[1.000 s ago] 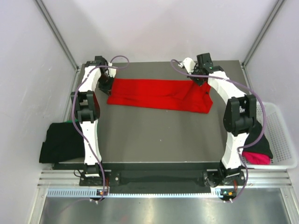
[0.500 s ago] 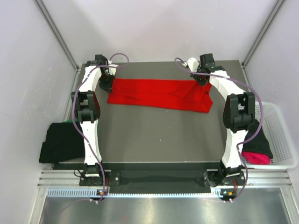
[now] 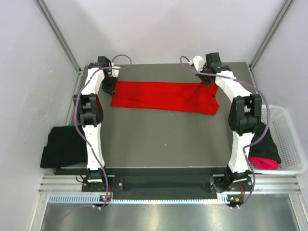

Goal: Fold and stack the t-shirts
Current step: Fold the tshirt

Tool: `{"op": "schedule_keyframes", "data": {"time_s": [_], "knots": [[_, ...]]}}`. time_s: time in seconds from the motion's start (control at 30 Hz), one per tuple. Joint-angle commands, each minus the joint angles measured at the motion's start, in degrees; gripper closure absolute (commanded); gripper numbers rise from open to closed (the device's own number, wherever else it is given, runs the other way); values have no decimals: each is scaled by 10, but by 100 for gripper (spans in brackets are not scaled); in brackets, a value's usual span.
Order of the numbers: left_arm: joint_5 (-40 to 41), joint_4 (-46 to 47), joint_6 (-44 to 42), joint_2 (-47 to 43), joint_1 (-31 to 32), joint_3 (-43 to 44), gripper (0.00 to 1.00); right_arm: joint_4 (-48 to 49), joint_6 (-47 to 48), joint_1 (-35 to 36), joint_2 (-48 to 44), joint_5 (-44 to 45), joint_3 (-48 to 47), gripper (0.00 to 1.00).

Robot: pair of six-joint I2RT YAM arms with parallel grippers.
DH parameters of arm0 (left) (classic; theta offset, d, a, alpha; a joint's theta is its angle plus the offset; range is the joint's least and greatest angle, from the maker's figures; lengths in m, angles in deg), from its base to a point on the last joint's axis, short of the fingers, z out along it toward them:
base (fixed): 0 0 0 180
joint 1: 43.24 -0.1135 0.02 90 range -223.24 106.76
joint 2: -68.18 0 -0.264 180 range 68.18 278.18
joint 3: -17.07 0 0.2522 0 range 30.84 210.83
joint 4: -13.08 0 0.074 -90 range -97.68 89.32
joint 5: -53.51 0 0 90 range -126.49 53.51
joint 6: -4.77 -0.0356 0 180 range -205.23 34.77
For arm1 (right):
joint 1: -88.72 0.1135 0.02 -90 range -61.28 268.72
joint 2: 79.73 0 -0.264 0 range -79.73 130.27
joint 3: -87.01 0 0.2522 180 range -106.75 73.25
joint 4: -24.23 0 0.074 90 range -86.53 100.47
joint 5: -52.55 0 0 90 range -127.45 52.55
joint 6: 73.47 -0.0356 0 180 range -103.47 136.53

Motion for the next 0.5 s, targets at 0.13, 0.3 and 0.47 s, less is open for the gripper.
{"op": "schedule_keyframes", "data": {"time_s": [0.13, 0.3, 0.47], "knots": [[25, 10, 13, -46, -2, 2, 100, 13, -11, -5, 21, -1, -40, 100], [17, 42, 54, -69, -3, 3, 69, 13, -13, -4, 28, -3, -50, 99], [-40, 117, 61, -159, 9, -45, 64, 13, -16, -3, 30, -5, -51, 99]]}}
